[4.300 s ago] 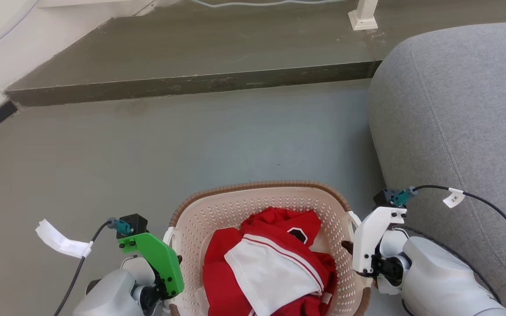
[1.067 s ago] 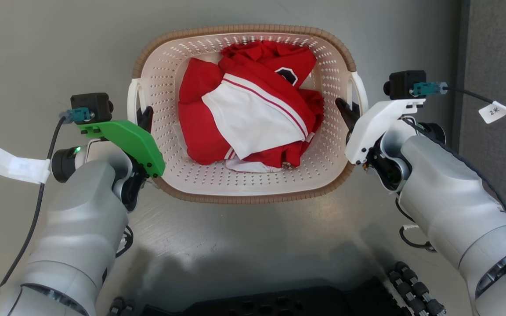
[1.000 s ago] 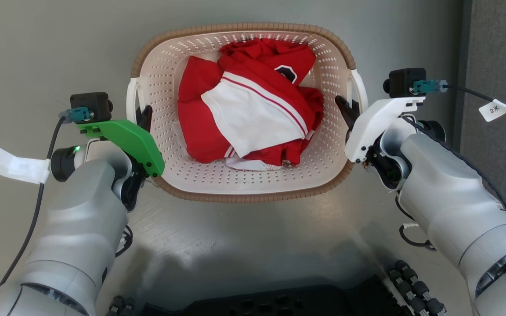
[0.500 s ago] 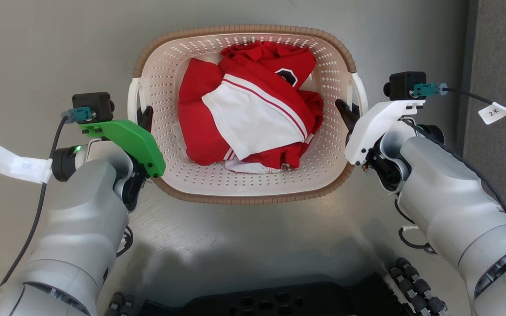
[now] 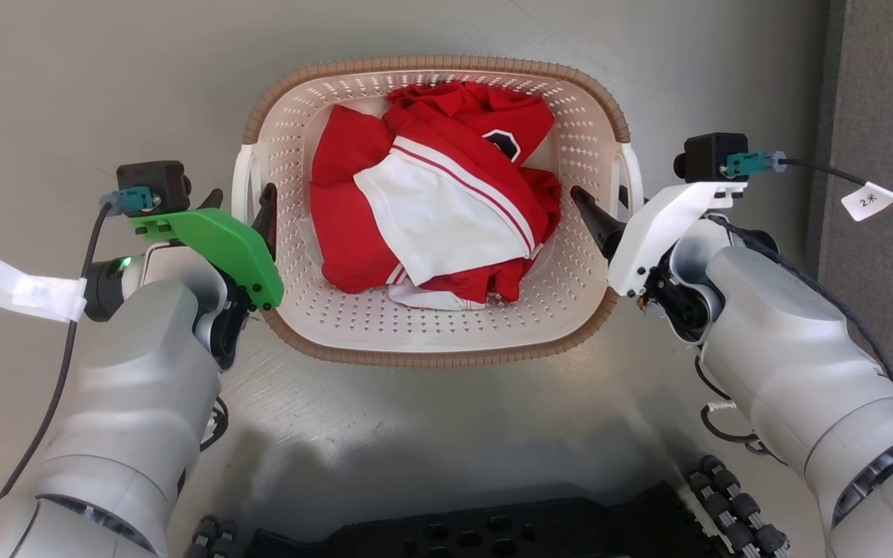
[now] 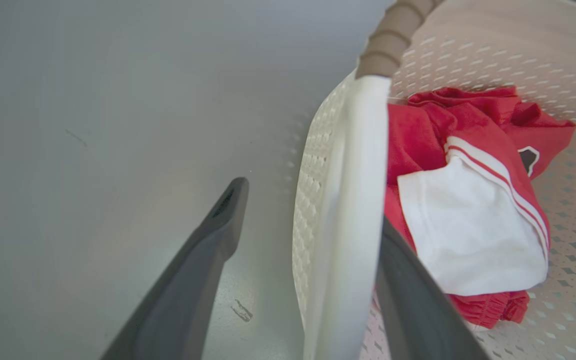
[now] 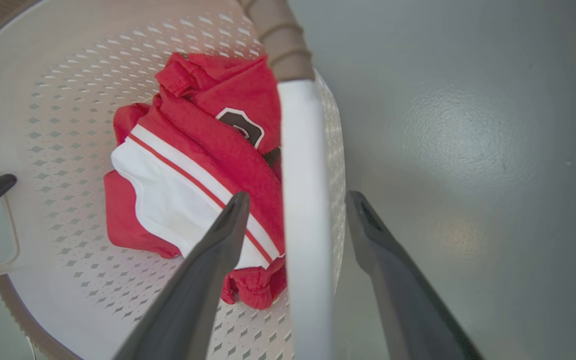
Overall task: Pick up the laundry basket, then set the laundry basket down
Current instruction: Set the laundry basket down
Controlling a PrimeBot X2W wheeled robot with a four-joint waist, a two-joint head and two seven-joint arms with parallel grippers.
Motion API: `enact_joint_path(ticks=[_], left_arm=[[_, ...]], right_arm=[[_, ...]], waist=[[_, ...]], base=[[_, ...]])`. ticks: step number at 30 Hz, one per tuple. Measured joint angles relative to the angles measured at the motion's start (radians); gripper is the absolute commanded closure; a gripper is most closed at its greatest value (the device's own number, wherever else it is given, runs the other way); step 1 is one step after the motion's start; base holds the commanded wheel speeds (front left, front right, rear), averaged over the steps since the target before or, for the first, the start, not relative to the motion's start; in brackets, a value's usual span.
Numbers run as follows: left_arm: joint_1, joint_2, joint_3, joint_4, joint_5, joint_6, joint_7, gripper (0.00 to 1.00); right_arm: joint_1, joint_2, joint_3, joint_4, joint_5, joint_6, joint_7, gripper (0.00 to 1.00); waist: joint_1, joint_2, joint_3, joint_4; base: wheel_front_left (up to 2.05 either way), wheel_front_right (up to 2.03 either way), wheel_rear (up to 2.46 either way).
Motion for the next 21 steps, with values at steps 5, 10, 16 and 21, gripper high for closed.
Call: enact_joint_path(ticks=[5, 10, 16, 21], left_arm=[[-0.003, 0.0, 0.0, 0.003, 0.0, 0.0, 0.0, 0.0], [-0.002, 0.0, -0.002, 0.007, 0.0, 0.0, 0.0, 0.0], [0.016, 0.0, -0.001, 0.016, -0.005, 0.0, -0.005, 0.0], [0.053, 0.0, 0.006, 0.02, -0.017, 0.0, -0.008, 0.0]], right_arm=[[-0.004, 0.001, 0.006, 0.008, 0.002, 0.0, 0.0, 0.0], [-0.003, 0.002, 0.008, 0.016, 0.014, 0.0, -0.002, 0.0], [0.005, 0.006, 0.007, 0.027, 0.037, 0.0, -0.006, 0.0], [0.025, 0.007, -0.003, 0.033, 0.061, 0.0, -0.024, 0.0]], waist=[[0.0, 0.0, -0.009, 0.0], [0.0, 0.0, -0.03, -0.002], [0.0, 0.0, -0.073, -0.006], [0.0, 0.0, -0.126, -0.012]], base=[[0.0, 0.0, 0.0], [0.0, 0.0, 0.0], [0.0, 0.0, 0.0], [0.0, 0.0, 0.0]])
